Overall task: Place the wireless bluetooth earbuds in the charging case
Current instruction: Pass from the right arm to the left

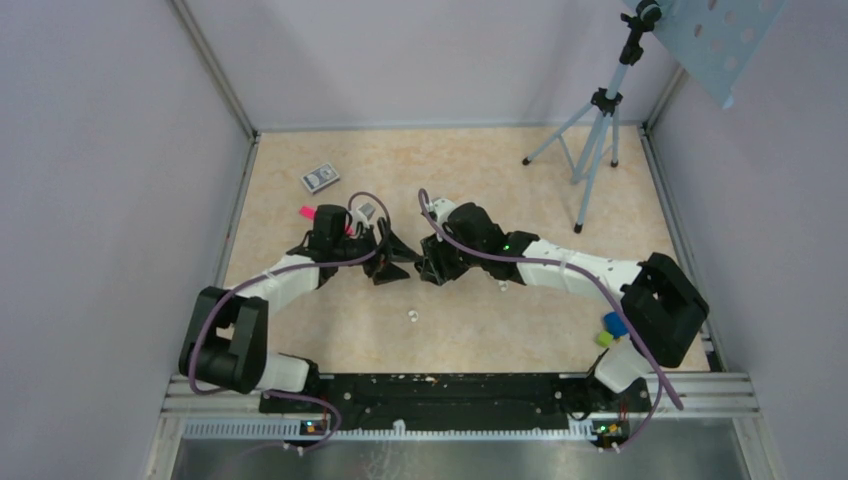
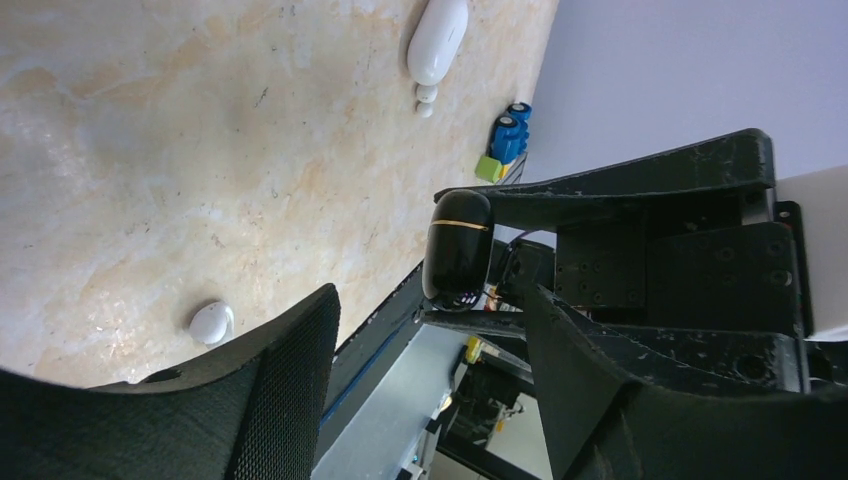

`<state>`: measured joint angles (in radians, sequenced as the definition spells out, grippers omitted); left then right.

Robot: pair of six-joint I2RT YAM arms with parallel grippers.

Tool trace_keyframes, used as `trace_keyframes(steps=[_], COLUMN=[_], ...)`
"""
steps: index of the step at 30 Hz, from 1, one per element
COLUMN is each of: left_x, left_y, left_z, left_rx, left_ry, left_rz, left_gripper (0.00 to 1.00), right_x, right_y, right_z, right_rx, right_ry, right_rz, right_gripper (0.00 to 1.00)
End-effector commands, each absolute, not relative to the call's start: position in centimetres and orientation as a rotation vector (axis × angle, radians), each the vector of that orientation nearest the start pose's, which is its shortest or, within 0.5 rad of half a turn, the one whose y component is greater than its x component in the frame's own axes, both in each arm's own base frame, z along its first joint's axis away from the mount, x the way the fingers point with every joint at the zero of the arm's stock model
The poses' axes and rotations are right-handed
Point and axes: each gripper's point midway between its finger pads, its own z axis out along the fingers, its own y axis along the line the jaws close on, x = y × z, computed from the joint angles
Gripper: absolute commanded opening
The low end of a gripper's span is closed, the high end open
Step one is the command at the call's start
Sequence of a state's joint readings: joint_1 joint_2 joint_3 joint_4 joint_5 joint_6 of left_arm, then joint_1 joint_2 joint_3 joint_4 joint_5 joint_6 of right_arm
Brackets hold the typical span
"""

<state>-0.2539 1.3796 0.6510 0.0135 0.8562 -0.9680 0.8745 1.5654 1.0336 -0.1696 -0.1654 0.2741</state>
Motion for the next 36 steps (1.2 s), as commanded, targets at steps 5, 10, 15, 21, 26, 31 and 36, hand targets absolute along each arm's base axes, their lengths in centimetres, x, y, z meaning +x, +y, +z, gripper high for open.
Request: trace_keyframes(steps=[5, 10, 15, 21, 26, 31, 36], left_x=[25.2, 25.0, 24.9, 25.0, 25.1, 25.3, 25.1], left_y=[-24.0, -24.7, -24.9, -25.0, -25.2, -25.1, -25.4], left_z=[13.4, 13.1, 12.9, 13.1, 13.8, 14.8, 15.6], left_rx=[-0.319, -0.305, -0.308, -0.313, -0.278, -0.178, -0.055], left_ry=[2.442, 2.461, 2.466, 2.458, 2.439, 2.437, 2.424], left_rz=[-1.621, -1.626, -1.637, -1.649, -1.668, -1.635, -1.669], left_gripper=[0.67, 0.6, 0.55, 0.36, 0.18, 0.08, 0.0], right_x=[24.1, 24.1, 24.0, 23.8, 23.7, 22.7, 23.9], right_y=[36.2, 36.3, 36.4, 36.4, 36.0, 35.1, 31.8], right_z=[15.4, 15.8, 15.9, 15.7, 15.5, 16.8, 20.2], right_rx=[-0.774, -0.766, -0.766, -0.769, -0.764, -0.797, -0.645], right_ry=[2.142, 2.133, 2.131, 2.14, 2.162, 2.181, 2.121], right_rz=[0.851, 0.863, 0.869, 0.869, 0.854, 0.924, 1.056], right_gripper=[0.34, 0.34, 0.34, 0.34, 0.55, 0.78, 0.78])
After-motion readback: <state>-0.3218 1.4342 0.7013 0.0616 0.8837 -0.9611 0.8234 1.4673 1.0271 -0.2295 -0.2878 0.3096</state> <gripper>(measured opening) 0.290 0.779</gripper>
